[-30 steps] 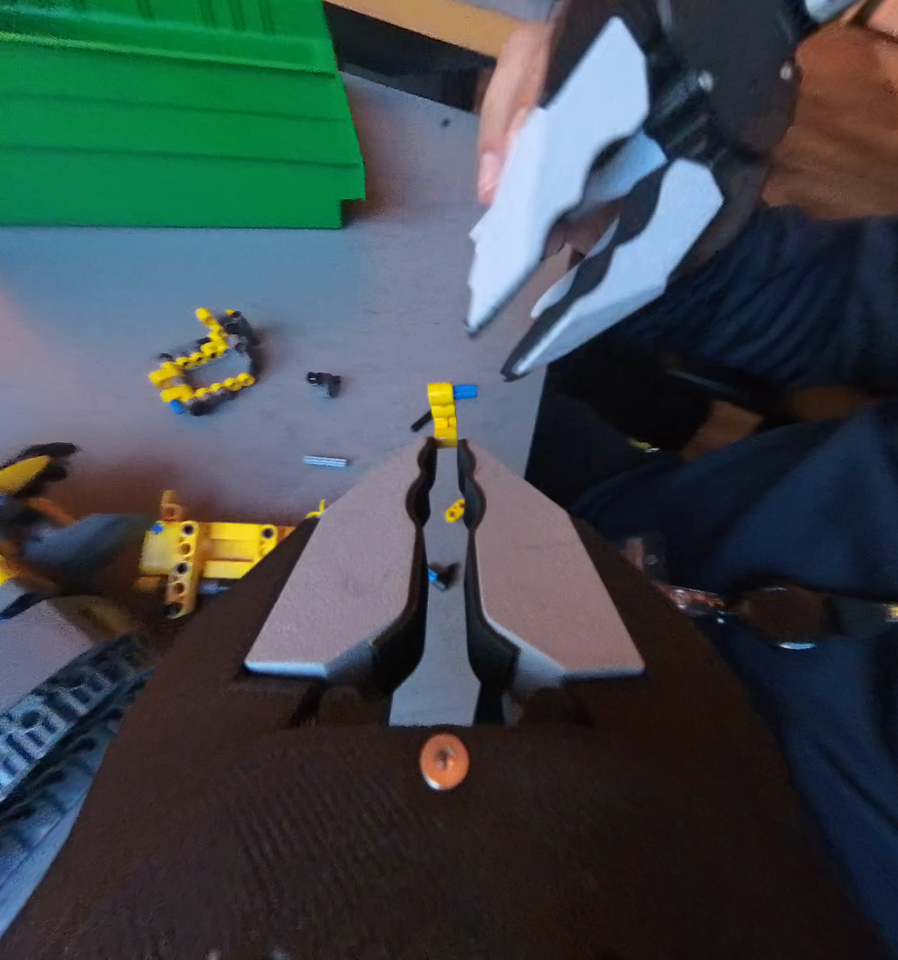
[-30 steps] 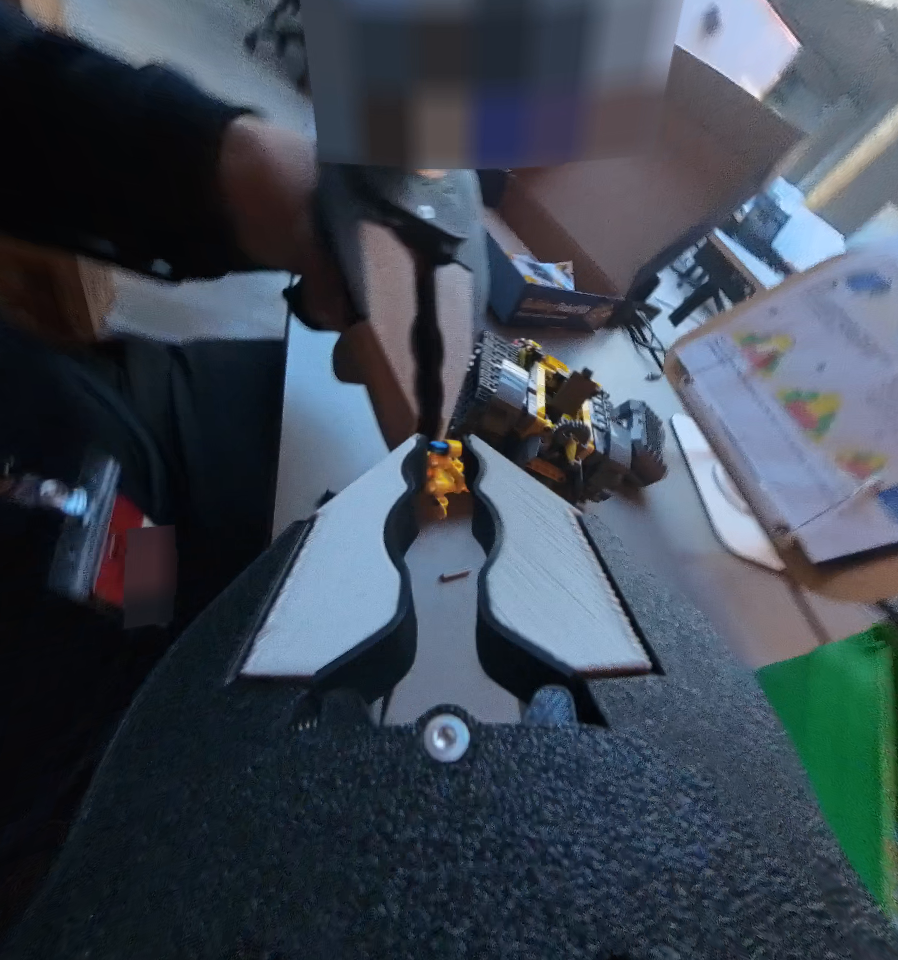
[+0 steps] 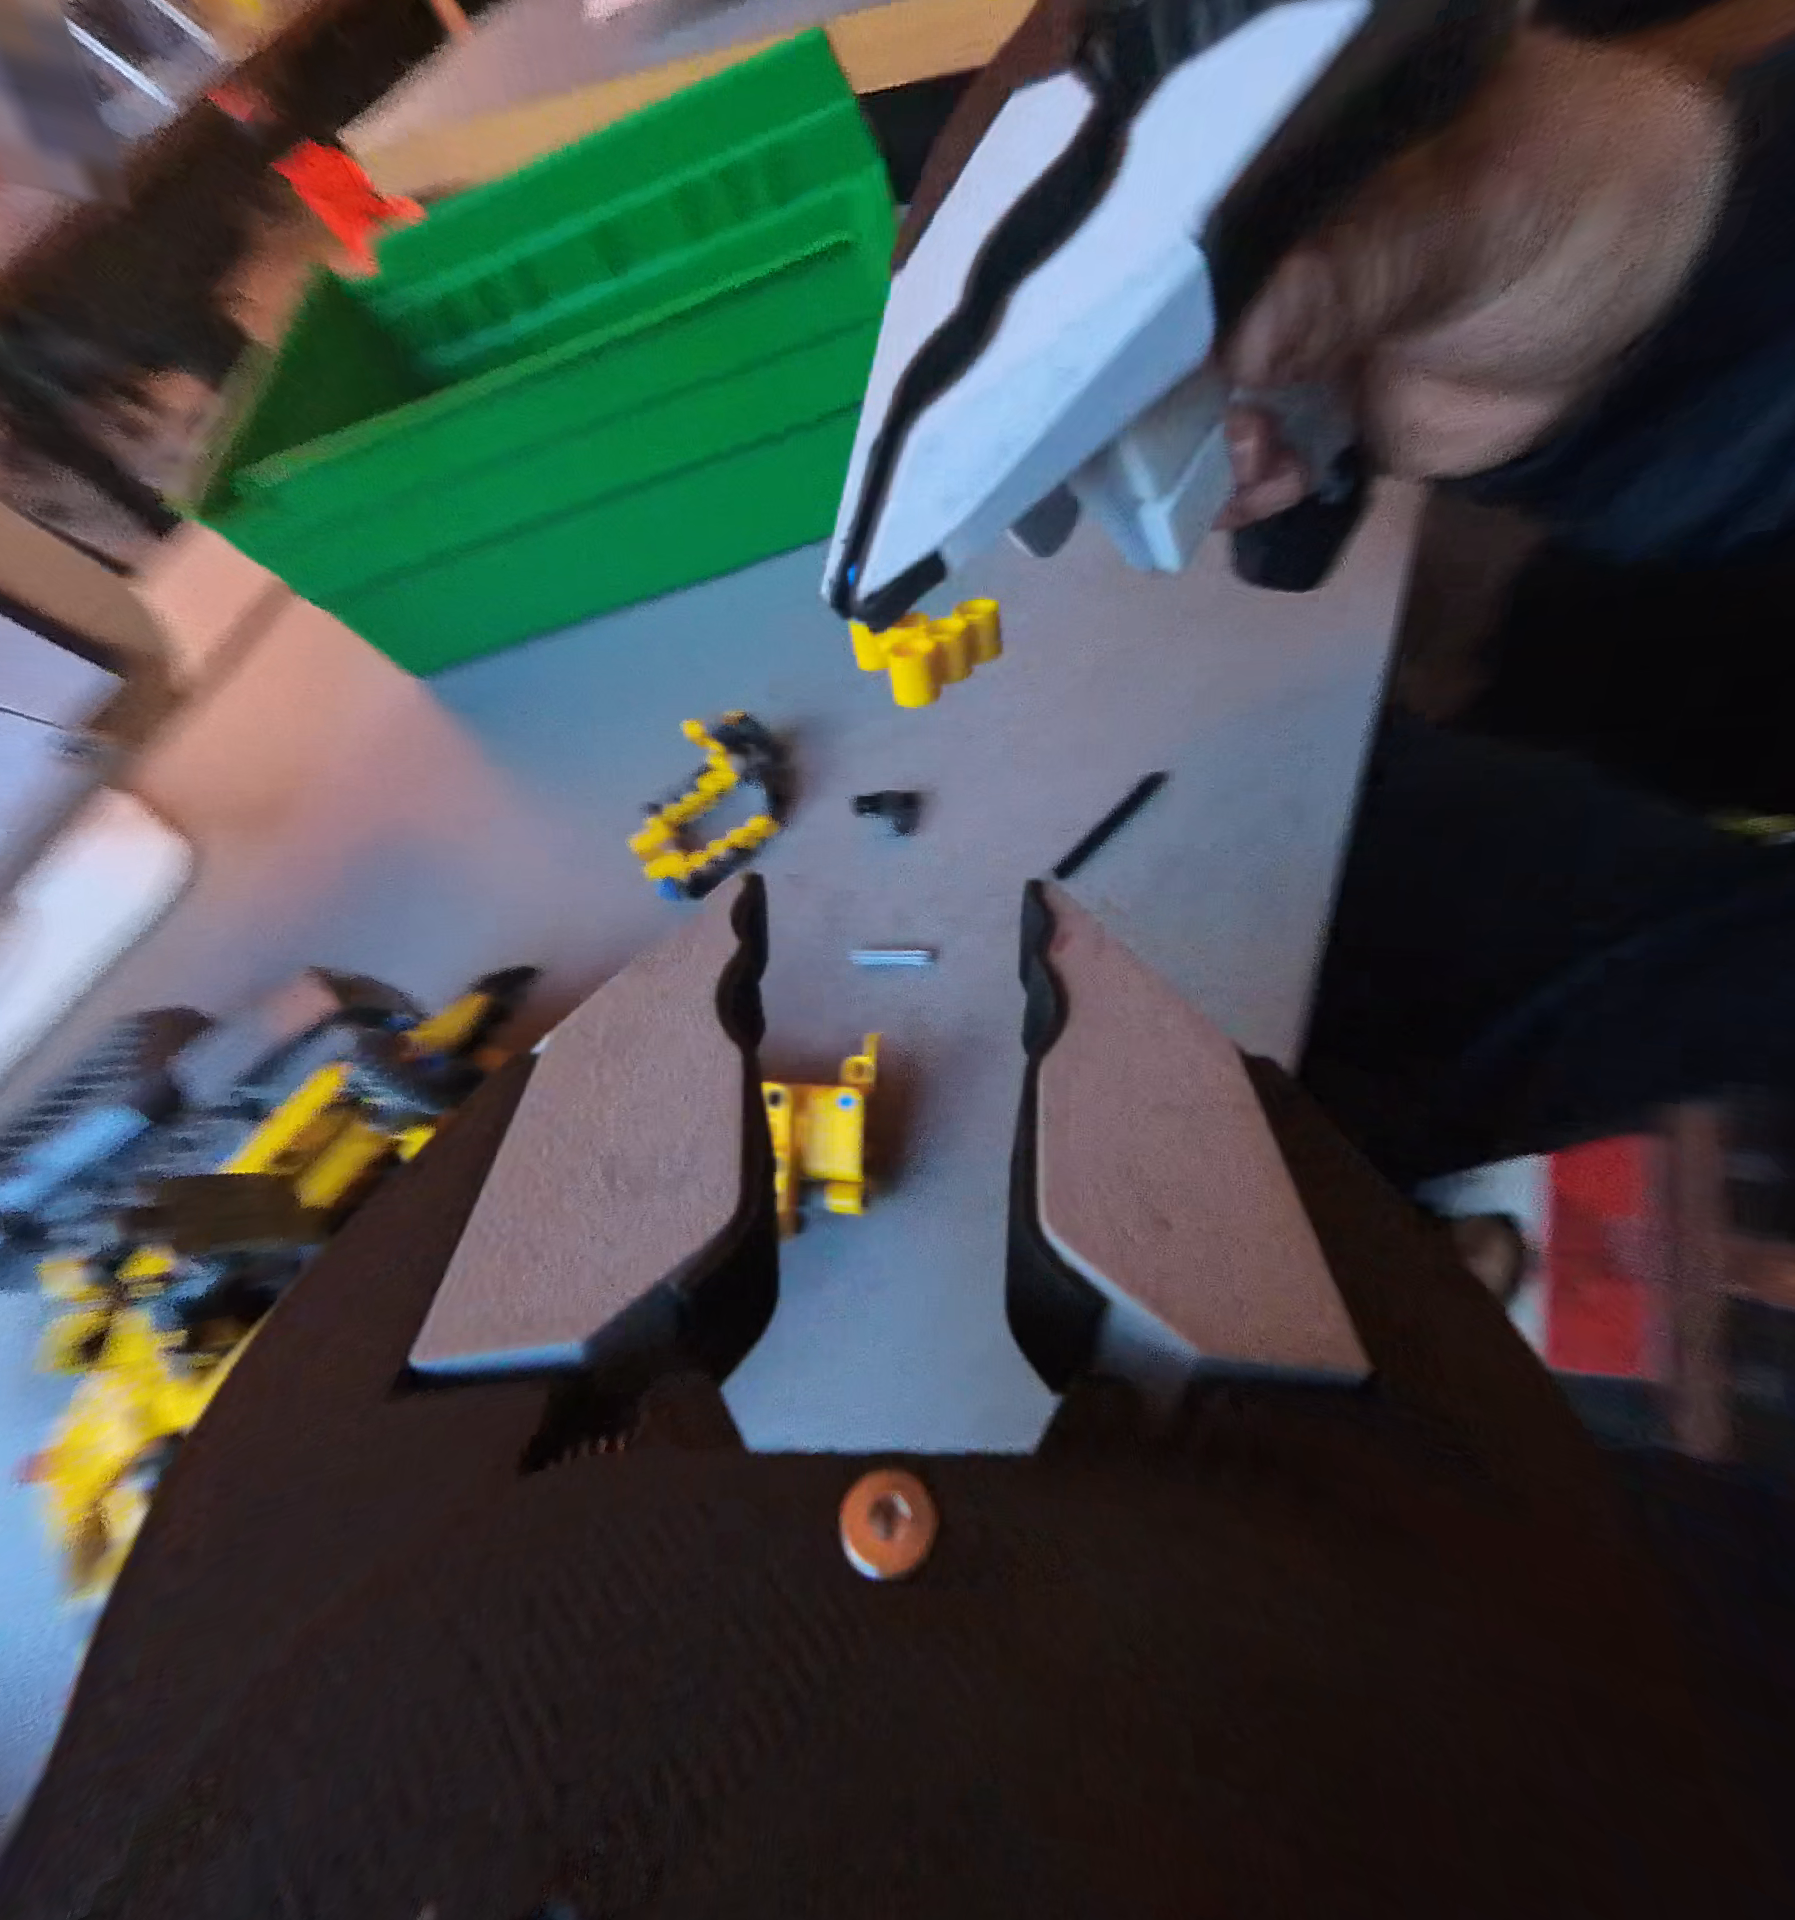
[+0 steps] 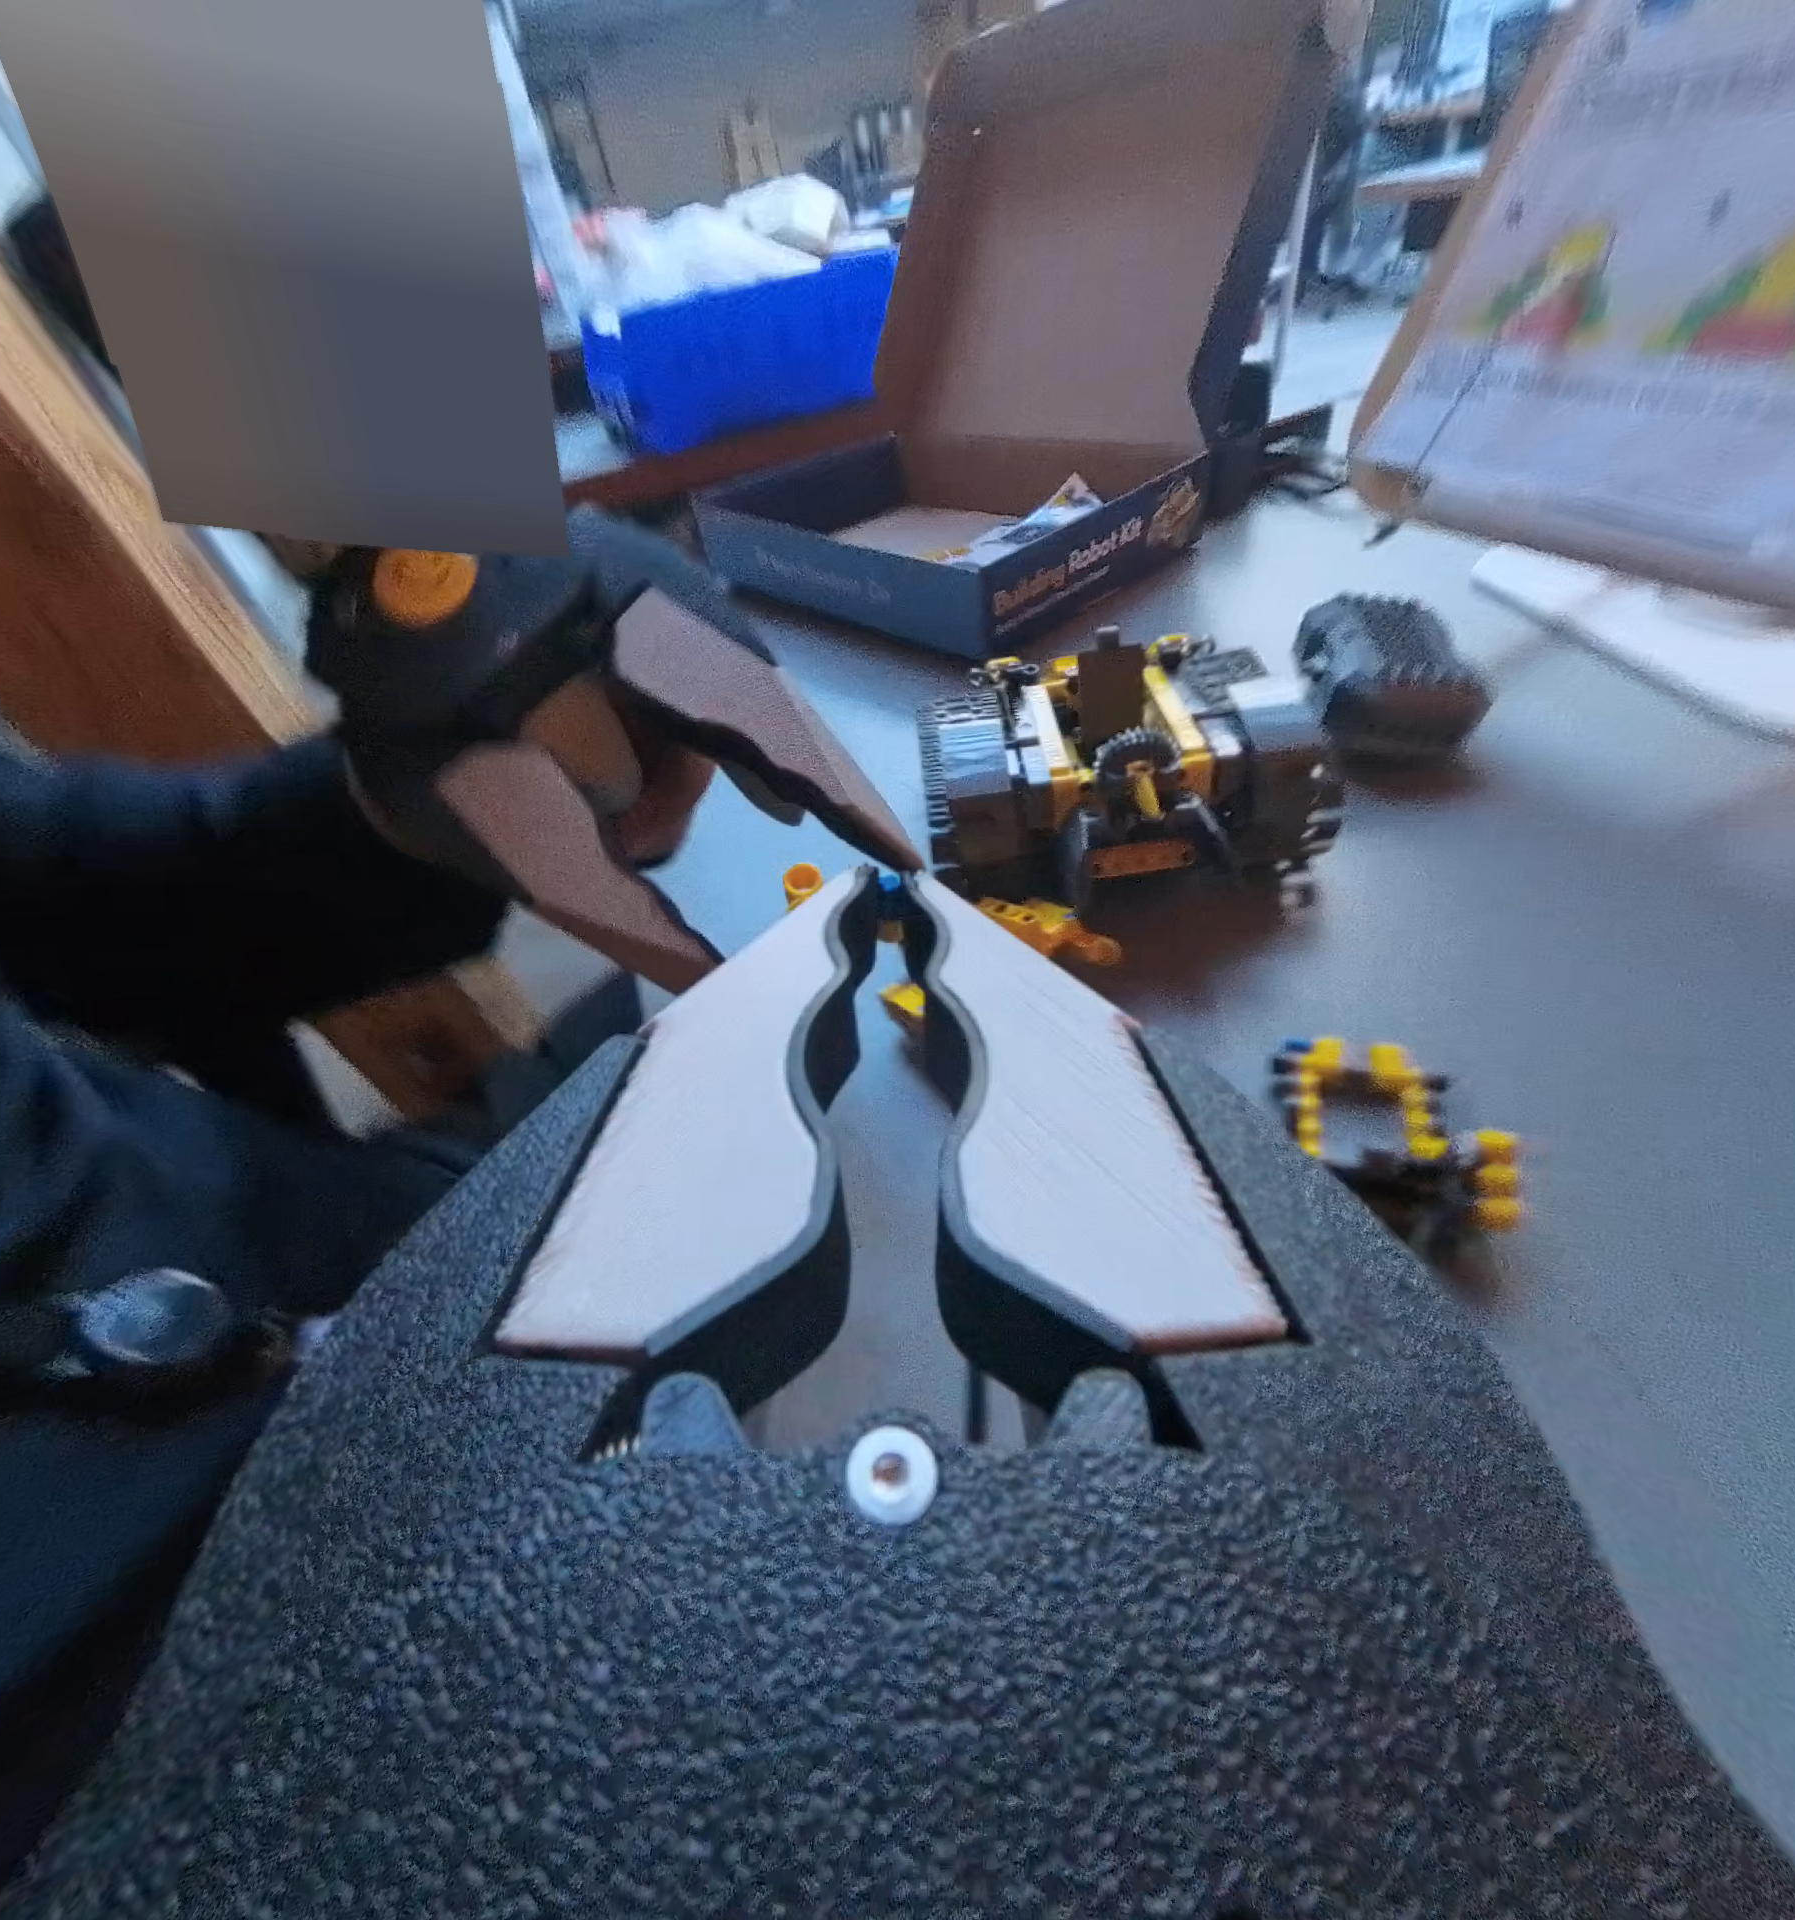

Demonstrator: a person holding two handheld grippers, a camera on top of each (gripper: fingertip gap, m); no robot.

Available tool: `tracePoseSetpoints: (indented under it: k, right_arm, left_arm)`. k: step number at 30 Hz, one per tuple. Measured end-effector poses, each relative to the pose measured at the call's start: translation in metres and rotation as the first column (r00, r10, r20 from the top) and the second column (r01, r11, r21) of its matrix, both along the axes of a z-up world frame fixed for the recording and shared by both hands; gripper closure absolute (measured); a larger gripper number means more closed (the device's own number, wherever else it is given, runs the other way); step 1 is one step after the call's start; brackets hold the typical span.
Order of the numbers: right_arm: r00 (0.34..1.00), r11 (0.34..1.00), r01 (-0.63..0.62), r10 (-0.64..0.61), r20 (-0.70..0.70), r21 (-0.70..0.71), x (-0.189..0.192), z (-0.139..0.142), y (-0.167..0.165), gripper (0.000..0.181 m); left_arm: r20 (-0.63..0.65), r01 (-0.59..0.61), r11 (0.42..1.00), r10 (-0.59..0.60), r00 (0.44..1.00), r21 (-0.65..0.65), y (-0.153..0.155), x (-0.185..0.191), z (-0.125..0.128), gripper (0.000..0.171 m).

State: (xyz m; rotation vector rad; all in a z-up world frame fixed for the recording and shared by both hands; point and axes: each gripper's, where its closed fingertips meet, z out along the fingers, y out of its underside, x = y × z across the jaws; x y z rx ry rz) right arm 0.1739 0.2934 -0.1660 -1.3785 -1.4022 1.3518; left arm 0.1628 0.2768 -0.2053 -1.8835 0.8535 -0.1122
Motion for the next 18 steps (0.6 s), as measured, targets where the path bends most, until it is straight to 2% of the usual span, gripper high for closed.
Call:
tracePoseSetpoints:
  k: [2, 5, 9, 12, 15, 18]
  right_arm:
    - [1.000, 0.984, 0.015, -0.014, 0.005, -0.175, -0.002, -0.003, 0.006, 0.180]
    - [0.999, 0.952, 0.032, -0.026, 0.023, -0.305, -0.007, -0.010, 0.007, 0.180]
    - [0.996, 0.933, 0.071, -0.049, 0.070, -0.354, -0.016, -0.023, 0.001, 0.180]
    - [0.998, 0.899, 0.036, -0.013, 0.056, -0.436, -0.018, -0.023, -0.007, 0.180]
    - [0.998, 0.882, 0.036, -0.004, 0.068, -0.470, -0.019, -0.030, -0.005, 0.180]
    - [0.998, 0.860, 0.035, 0.000, 0.070, -0.509, -0.019, -0.034, -0.003, 0.180]
  left_arm:
    - [-0.110, -0.023, 0.990, 0.039, 0.993, 0.138, 0.003, 0.002, 0.009, 0.123]
    - [-0.178, -0.055, 0.961, 0.107, 0.978, 0.271, 0.006, 0.007, 0.021, 0.129]
    - [-0.337, -0.082, 0.928, 0.213, 0.917, 0.365, 0.012, -0.003, 0.016, 0.139]
    - [-0.452, -0.005, 0.913, 0.207, 0.867, 0.408, 0.010, 0.003, 0.009, 0.149]
    - [-0.554, 0.035, 0.886, 0.257, 0.792, 0.462, 0.010, 0.001, 0.009, 0.158]
    - [-0.601, 0.080, 0.865, 0.275, 0.750, 0.496, 0.011, 0.002, 0.007, 0.159]
